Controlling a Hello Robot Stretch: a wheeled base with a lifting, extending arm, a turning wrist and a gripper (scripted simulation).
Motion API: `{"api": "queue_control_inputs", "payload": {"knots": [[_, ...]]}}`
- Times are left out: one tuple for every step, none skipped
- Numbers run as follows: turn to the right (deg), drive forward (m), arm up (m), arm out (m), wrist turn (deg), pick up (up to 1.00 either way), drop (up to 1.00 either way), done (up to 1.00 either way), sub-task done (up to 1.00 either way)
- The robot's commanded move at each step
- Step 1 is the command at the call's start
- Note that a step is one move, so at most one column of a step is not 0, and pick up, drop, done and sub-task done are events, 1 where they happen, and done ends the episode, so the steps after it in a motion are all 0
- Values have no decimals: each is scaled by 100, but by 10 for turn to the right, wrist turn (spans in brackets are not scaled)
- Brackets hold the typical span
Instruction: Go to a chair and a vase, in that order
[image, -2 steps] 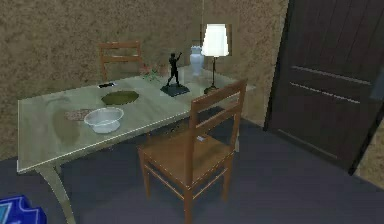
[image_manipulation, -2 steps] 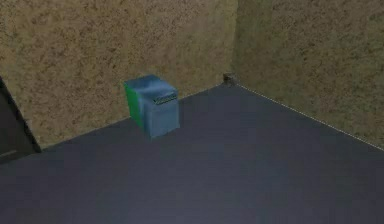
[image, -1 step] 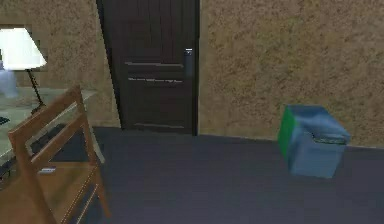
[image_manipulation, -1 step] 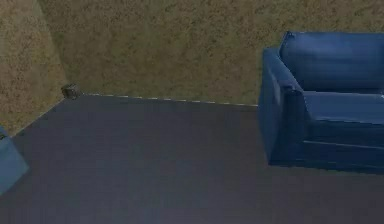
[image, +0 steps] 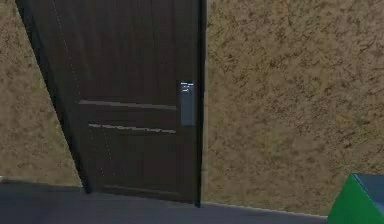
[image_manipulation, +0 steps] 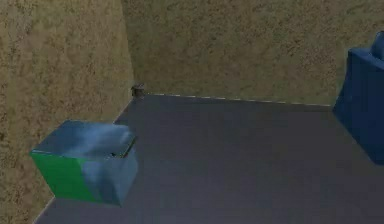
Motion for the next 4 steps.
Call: {"api": "queue_control_inputs", "payload": {"knots": [[-210,0,0,0,0,0,0,0,0],[0,55,0,0,0,0,0,0,0],[-450,0,0,0,0,0,0,0,0],[-180,0,0,0,0,0,0,0,0]]}}
